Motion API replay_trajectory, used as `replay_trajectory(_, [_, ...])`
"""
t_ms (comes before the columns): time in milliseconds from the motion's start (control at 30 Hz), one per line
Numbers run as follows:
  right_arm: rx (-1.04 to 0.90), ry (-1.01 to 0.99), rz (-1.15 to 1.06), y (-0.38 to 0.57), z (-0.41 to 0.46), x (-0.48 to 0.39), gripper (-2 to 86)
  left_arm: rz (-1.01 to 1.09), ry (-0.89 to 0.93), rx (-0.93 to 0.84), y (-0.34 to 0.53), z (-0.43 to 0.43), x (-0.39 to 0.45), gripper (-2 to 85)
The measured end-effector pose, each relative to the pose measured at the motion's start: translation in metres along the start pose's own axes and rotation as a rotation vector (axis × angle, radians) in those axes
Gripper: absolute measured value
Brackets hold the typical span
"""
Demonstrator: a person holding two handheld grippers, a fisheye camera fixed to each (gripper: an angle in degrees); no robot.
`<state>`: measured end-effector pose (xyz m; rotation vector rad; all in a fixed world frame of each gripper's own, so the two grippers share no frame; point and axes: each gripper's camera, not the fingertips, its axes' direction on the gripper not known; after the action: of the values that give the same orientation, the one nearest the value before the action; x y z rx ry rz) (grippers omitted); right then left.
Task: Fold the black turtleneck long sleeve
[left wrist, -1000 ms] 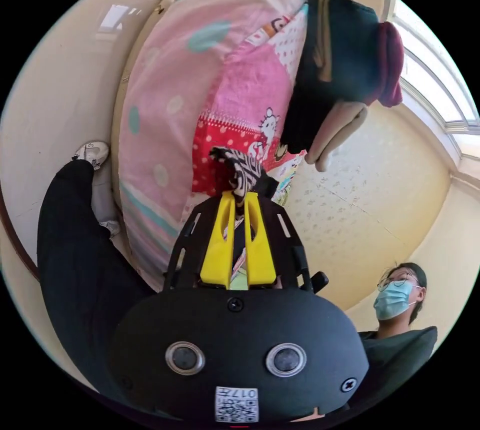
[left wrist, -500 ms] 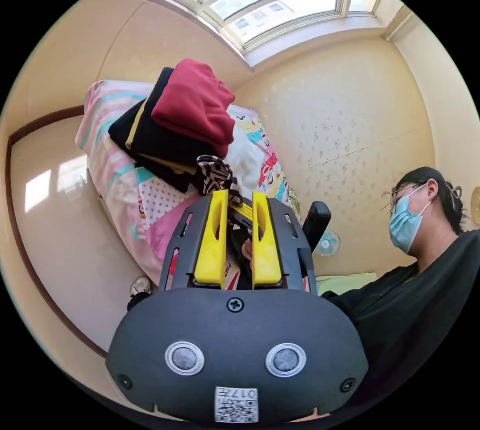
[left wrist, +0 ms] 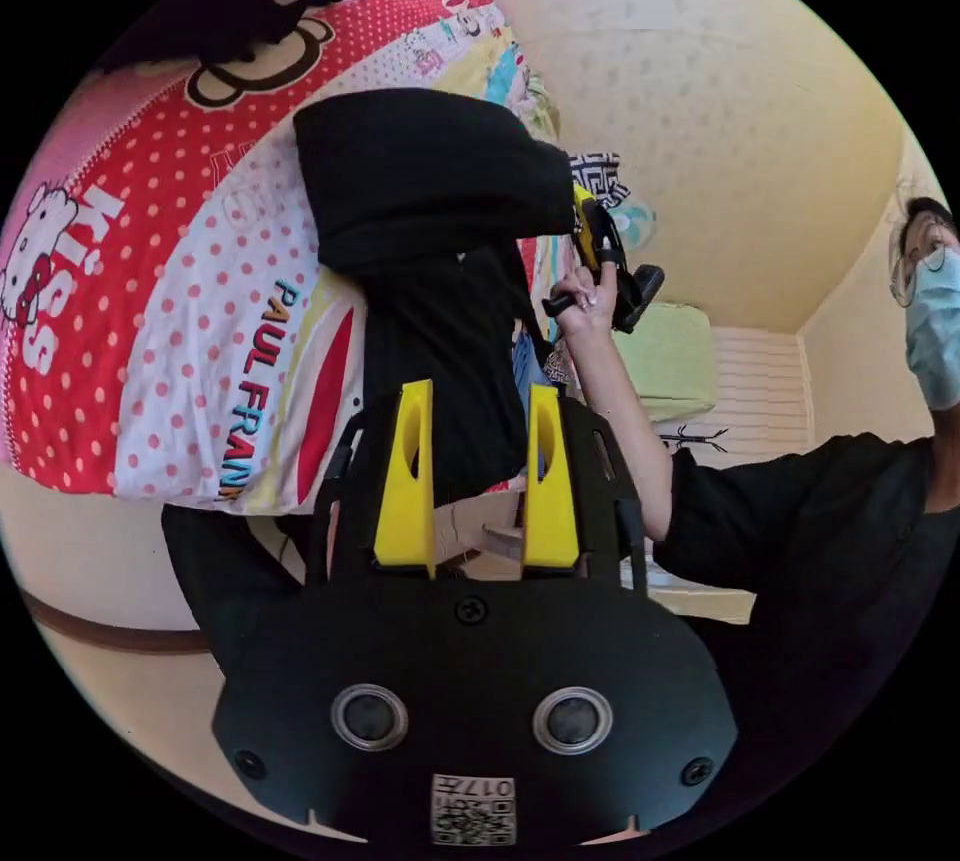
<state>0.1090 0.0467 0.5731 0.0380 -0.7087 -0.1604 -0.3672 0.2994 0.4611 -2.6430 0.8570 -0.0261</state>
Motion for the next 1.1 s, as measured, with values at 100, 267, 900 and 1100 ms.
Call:
replay_trajectory(100, [-0.175, 0.144, 0.145, 0.016, -0.009, 0.042, 11.1, -0.050, -0.114, -0.086, 0.006, 0.030, -0.003, 15.2])
replay_trajectory(267, [-0.298, 0.408, 0.094, 0.047, -0.074, 0.026, 13.8, -0.113, -0.228, -0.206, 0.015, 0.054, 0.006, 15.5])
replay_trajectory(900, [-1.132, 0.434, 0.081, 0.124, -0.119, 0.004, 4.9, -0.301, -0.259, -0.499, 0.063, 0.024, -0.003, 2.5])
replay_trajectory(1100, [-0.724, 0.491, -0.067, 0.005, -0.154, -0.021, 9.1, -0.140, -0.310, -0.106, -0.004, -0.030, 0.064, 9.9])
